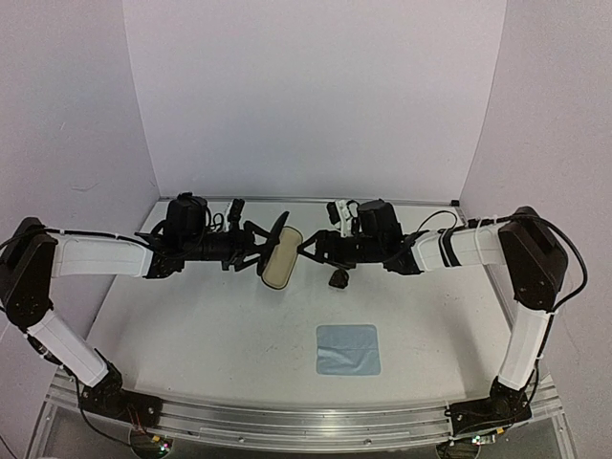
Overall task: Organize the sunglasses
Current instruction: Open the sunglasses case, then place the sunglasses case at the center of the board.
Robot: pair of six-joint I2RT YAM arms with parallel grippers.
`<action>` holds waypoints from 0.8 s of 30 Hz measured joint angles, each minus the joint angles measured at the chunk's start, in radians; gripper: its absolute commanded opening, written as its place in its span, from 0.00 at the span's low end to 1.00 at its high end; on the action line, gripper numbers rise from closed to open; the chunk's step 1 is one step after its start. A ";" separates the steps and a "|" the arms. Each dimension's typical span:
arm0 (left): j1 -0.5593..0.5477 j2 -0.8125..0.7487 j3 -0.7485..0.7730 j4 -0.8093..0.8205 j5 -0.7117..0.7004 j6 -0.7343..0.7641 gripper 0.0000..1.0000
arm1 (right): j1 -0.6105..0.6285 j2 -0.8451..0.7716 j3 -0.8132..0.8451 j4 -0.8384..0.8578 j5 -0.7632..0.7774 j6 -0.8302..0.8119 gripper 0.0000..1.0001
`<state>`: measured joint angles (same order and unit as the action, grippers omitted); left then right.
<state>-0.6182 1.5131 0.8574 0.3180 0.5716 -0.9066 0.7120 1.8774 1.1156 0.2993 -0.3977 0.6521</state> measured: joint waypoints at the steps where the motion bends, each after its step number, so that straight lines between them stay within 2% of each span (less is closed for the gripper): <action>1: 0.002 0.014 0.001 -0.003 -0.001 0.004 0.35 | -0.001 0.000 0.002 -0.006 0.003 -0.002 0.73; 12: 0.039 0.120 0.005 0.008 0.013 0.024 0.36 | -0.005 0.000 0.010 -0.015 0.020 -0.002 0.76; 24: 0.111 0.352 0.114 0.121 0.180 -0.010 0.38 | -0.016 -0.015 0.010 -0.058 0.073 -0.006 0.80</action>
<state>-0.5068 1.8656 0.9710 0.4393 0.7513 -0.9165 0.6956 1.8626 1.1252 0.2413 -0.3244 0.6456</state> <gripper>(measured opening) 0.628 0.788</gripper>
